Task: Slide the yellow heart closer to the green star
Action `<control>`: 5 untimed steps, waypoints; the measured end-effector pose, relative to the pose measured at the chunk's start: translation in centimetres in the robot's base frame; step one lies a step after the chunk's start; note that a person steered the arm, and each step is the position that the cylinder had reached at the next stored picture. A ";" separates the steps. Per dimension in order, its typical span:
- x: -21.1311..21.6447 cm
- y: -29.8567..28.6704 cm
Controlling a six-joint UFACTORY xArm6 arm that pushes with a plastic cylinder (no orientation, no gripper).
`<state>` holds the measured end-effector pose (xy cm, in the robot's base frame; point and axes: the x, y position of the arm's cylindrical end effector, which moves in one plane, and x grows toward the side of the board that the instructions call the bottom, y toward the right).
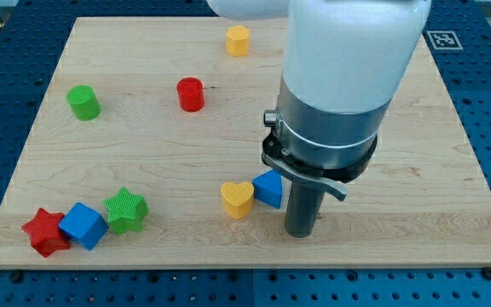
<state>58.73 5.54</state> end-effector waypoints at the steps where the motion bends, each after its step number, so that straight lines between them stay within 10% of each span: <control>1: 0.0 0.0; 5: -2.6 -1.6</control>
<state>56.08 3.95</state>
